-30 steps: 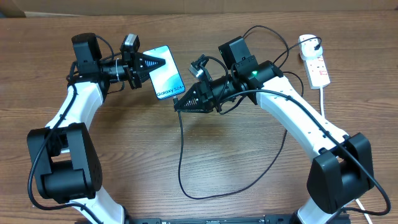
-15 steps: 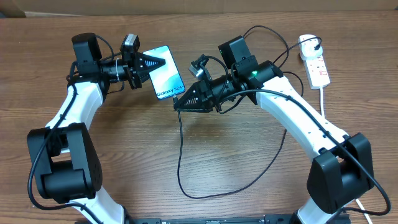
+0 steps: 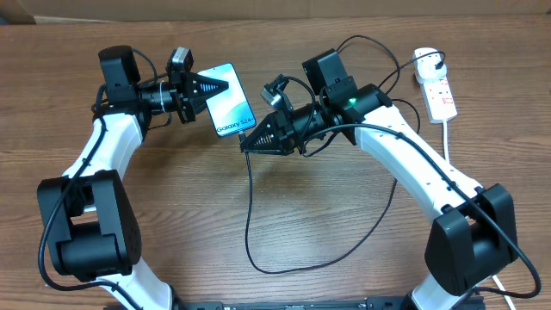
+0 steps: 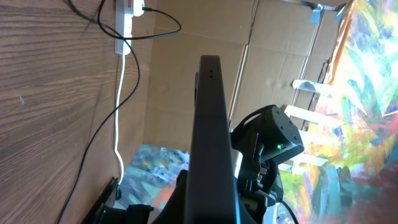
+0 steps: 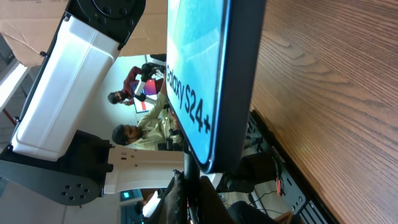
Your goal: Plug charger to phone and switch on socket
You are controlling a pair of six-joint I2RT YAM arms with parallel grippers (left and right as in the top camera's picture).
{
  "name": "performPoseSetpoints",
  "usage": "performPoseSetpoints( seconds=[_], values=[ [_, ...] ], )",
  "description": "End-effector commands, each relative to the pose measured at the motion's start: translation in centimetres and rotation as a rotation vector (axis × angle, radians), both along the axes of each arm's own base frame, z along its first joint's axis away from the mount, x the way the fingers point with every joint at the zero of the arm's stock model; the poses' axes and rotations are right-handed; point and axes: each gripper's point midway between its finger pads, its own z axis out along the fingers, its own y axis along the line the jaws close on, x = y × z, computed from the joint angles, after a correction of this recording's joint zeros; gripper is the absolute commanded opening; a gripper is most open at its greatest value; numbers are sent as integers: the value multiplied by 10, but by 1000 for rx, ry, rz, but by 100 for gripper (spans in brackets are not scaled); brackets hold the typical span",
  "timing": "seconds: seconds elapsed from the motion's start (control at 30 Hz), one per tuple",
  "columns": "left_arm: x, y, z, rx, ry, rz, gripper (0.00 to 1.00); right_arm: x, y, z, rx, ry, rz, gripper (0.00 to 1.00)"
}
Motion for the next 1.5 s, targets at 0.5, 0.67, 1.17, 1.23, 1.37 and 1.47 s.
performPoseSetpoints(
  seconds=[0.5,0.67,1.17,1.23,1.37,1.47],
  values=[
    [-2,-3,15,-16,-47,-38,4,-6,6,9,-1,40,1,4],
    [-3,-3,15,-19,-47,-43,4,-6,6,9,-2,43,0,4],
    [-3,-3,15,-20,-46,-45,4,0,9,14,13,41,-15,4],
    [-3,-3,15,-20,-46,-45,4,0,9,13,13,39,-15,4],
    [-3,-3,15,-20,-46,-45,4,4,5,8,-2,44,-34,4],
    [-3,-3,15,-20,-47,-45,4,9,0,6,-2,49,-50,4]
  ],
)
